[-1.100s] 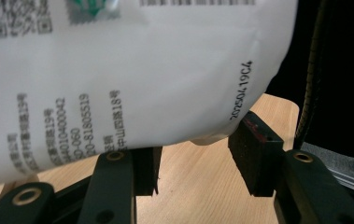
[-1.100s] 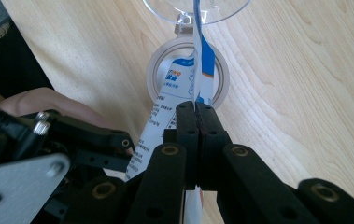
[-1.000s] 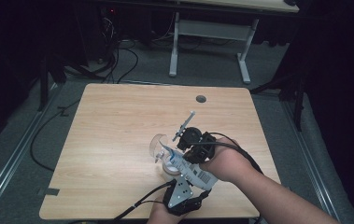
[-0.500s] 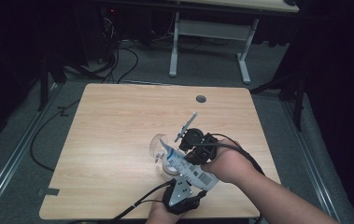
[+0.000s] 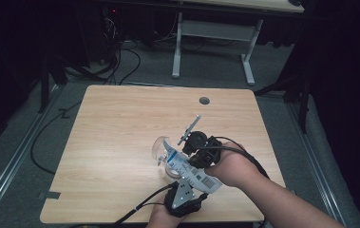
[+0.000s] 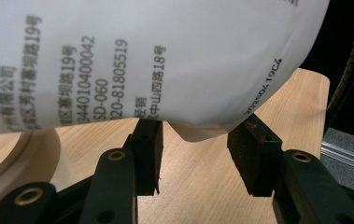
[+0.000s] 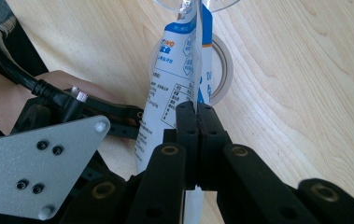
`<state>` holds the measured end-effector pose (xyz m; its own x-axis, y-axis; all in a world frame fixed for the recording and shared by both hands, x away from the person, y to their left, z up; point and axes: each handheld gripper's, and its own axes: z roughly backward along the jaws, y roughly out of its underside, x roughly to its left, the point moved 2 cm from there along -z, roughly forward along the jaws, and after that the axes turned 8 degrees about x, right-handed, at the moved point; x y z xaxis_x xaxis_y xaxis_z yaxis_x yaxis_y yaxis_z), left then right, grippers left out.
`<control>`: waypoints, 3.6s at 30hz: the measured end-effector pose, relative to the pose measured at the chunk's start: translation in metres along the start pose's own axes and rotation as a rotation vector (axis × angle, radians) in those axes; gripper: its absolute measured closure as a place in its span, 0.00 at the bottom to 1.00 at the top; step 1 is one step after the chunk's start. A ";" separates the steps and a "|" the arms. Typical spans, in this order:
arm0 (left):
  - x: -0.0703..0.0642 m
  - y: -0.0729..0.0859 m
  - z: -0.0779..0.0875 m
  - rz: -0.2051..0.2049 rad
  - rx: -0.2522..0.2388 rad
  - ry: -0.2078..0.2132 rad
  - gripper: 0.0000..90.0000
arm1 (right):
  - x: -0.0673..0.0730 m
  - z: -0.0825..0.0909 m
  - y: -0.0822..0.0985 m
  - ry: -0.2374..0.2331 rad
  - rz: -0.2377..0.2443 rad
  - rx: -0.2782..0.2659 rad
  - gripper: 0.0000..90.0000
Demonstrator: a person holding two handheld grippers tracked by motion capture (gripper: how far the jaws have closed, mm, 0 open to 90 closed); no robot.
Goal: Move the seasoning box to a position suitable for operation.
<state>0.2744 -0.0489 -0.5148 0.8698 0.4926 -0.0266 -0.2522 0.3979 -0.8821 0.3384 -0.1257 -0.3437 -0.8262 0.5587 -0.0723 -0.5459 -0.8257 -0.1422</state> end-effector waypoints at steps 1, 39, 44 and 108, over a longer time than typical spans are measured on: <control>0.001 0.001 -0.001 0.000 0.004 -0.003 0.63 | 0.000 0.000 0.001 0.002 0.002 0.003 1.00; 0.003 0.004 -0.001 0.001 0.004 -0.015 0.62 | -0.002 0.003 0.002 0.013 -0.003 0.001 1.00; 0.002 0.005 -0.001 -0.005 0.006 -0.015 0.61 | -0.002 0.004 0.003 0.013 -0.001 -0.004 1.00; 0.091 0.057 0.107 0.113 -0.039 -0.185 0.61 | -0.032 -0.004 0.023 0.046 -0.089 -0.007 1.00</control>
<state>0.2935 0.1011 -0.5175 0.7434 0.6675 -0.0425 -0.3239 0.3037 -0.8960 0.3527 -0.1621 -0.3481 -0.7673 0.6328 -0.1039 -0.6156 -0.7722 -0.1573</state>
